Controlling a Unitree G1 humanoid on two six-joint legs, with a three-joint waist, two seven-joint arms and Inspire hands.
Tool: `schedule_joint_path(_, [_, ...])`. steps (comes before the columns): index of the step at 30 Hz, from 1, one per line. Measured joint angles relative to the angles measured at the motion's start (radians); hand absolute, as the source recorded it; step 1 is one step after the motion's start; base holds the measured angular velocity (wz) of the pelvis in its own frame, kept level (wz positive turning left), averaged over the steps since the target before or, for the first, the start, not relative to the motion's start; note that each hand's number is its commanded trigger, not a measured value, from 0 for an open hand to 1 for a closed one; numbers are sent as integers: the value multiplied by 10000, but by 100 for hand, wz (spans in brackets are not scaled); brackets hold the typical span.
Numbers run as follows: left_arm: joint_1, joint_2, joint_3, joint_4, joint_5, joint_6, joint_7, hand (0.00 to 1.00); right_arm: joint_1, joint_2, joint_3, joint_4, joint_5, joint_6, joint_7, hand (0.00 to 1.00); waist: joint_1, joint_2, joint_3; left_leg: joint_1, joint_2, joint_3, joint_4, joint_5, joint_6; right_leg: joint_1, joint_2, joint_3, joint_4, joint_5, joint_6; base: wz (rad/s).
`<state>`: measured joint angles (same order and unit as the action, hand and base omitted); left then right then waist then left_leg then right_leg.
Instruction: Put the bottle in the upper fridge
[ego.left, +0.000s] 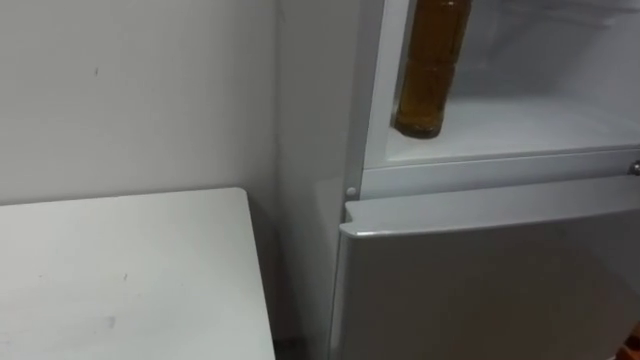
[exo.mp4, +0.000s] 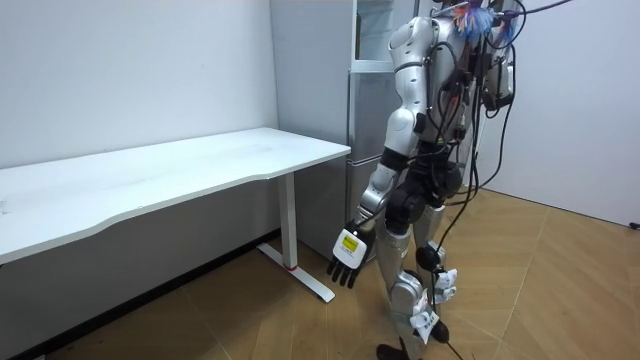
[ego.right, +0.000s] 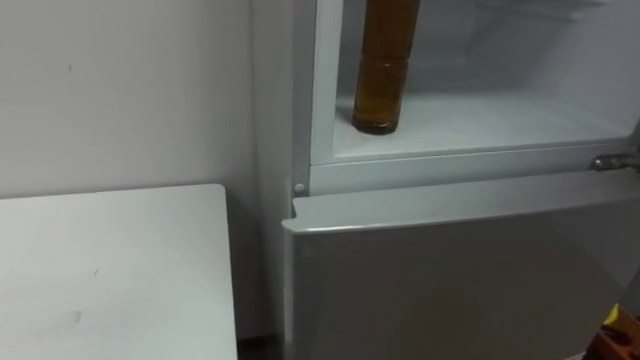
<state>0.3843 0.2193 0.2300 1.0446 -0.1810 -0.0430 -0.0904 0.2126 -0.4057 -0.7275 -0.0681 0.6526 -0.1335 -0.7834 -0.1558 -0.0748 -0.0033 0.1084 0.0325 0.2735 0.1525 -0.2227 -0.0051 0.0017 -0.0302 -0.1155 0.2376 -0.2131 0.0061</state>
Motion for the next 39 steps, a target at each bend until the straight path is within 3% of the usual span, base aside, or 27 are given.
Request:
schedule_joint_path(23, [-10,-17,6,159,4,3,-48,0,20,9,41,-571,-332,4,26,0,26,55,14,-157,-4,-19,73,-3,2,-141,-18,14,67,-13,4,0])
schedule_joint_path(33, [-68,-178,-31,165,370,13,173,0,6,138,573,-1047,-340,4,282,0,259,73,33,-75,-4,-4,126,-2,2,-51,-24,27,83,-13,3,-2])
schedule_joint_path(39, [-184,-179,-584,393,383,209,204,0,6,199,1276,-1474,-351,5,670,0,277,86,46,-82,24,-4,128,-2,3,-44,-7,-27,52,11,-19,0])
